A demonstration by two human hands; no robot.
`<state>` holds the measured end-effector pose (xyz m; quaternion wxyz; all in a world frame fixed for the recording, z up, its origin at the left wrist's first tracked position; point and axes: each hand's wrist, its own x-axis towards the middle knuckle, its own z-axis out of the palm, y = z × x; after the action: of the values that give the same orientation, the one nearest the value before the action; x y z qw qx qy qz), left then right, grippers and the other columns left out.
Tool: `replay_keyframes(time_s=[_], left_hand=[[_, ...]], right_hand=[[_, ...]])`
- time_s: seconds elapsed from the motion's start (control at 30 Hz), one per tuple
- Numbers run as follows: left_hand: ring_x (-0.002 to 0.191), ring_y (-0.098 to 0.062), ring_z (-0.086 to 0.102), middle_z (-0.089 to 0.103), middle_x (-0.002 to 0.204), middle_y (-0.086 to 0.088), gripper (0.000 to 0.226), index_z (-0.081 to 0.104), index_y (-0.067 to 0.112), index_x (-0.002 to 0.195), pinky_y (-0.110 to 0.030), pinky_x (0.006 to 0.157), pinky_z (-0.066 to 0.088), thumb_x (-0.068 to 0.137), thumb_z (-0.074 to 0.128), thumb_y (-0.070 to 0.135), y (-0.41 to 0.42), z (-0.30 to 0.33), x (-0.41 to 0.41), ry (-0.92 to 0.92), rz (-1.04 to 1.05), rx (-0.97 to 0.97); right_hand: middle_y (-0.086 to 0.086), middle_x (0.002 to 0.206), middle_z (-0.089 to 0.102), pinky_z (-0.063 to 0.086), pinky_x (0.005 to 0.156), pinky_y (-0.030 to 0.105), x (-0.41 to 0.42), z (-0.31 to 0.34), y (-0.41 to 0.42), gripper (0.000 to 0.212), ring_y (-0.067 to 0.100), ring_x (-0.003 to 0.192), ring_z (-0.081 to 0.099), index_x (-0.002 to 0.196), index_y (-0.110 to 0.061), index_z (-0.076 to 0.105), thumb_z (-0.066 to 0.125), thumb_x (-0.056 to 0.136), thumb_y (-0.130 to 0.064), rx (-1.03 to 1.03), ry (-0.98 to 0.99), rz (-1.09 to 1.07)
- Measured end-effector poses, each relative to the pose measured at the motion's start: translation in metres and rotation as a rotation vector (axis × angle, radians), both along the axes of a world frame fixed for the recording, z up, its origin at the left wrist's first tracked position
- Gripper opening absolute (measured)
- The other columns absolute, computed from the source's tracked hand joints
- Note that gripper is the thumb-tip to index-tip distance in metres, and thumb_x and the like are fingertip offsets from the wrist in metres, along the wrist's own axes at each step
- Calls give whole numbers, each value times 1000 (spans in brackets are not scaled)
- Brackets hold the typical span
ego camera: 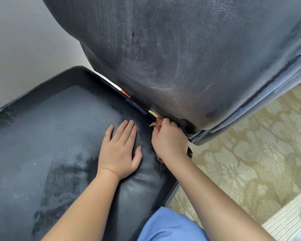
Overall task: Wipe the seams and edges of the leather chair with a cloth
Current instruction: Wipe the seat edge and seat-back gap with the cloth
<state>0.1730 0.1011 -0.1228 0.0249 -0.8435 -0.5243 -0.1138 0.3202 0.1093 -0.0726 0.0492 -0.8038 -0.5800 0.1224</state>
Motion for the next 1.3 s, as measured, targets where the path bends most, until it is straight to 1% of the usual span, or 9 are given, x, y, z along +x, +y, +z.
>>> replay_keyframes(time_s=[0.1, 0.23, 0.4, 0.5, 0.63, 0.77, 0.9, 1.1, 1.3], left_hand=[[128, -29, 53, 57, 136, -14, 58, 62, 2, 126, -55, 106, 35, 86, 41, 37, -1, 0, 1, -3, 15, 1], [127, -30, 53, 58, 135, -14, 58, 63, 2, 125, -61, 105, 34, 85, 41, 38, -2, 1, 2, 17, 30, 4], [129, -32, 51, 54, 137, -19, 59, 61, 1, 126, -65, 105, 31, 85, 40, 38, -1, 0, 2, 45, 37, -10], [132, -37, 47, 52, 138, -24, 61, 60, 1, 127, -66, 105, 30, 85, 38, 39, -1, -1, 2, 72, 47, -34], [132, -42, 44, 51, 138, -25, 61, 59, 2, 129, -65, 106, 29, 85, 38, 40, -2, -1, 2, 83, 63, -37], [131, -42, 46, 53, 137, -24, 61, 59, 2, 128, -65, 106, 30, 85, 39, 40, -1, -3, 2, 78, 60, -28], [129, -41, 48, 56, 135, -20, 60, 61, 2, 125, -62, 106, 30, 83, 40, 39, 0, -3, 2, 36, 59, -7], [126, -39, 52, 60, 131, -17, 50, 66, 4, 120, -57, 105, 31, 84, 41, 28, 2, -5, 0, -68, 44, 53], [125, -37, 54, 60, 131, -15, 49, 65, 3, 122, -55, 104, 33, 85, 39, 23, 4, -7, 0, -100, 42, 58]], right_hand=[[13, 118, 58, 43, 77, 33, -7, 0, 15, 32, 30, 106, 56, 116, -7, 50, 42, 96, -30, -1, 40, -22], [14, 116, 60, 45, 77, 31, -26, 0, 42, 31, 29, 104, 59, 116, -7, 52, 45, 94, -28, 27, 79, 7], [9, 111, 64, 38, 66, 28, -27, 0, 52, 27, 26, 101, 62, 113, -10, 55, 43, 95, -27, 6, 53, 32], [9, 108, 65, 36, 64, 28, -16, 1, 34, 28, 27, 98, 63, 110, -10, 55, 40, 97, -31, 23, 0, 41], [11, 112, 63, 34, 66, 29, -10, 1, 21, 31, 29, 102, 61, 113, -8, 53, 40, 98, -31, 18, -1, 26], [12, 111, 64, 37, 66, 28, -24, -2, 43, 29, 27, 100, 62, 113, -6, 52, 45, 96, -28, 18, 44, 52], [12, 115, 63, 38, 69, 29, -33, 1, 60, 29, 27, 104, 61, 113, -6, 53, 42, 96, -26, 21, 116, 96], [10, 113, 63, 35, 65, 29, -20, 1, 39, 27, 28, 102, 61, 113, -9, 51, 41, 96, -28, 20, 36, 113], [11, 114, 60, 36, 65, 30, -20, -1, 41, 28, 29, 101, 60, 114, -9, 50, 41, 97, -30, 36, 60, 141]])
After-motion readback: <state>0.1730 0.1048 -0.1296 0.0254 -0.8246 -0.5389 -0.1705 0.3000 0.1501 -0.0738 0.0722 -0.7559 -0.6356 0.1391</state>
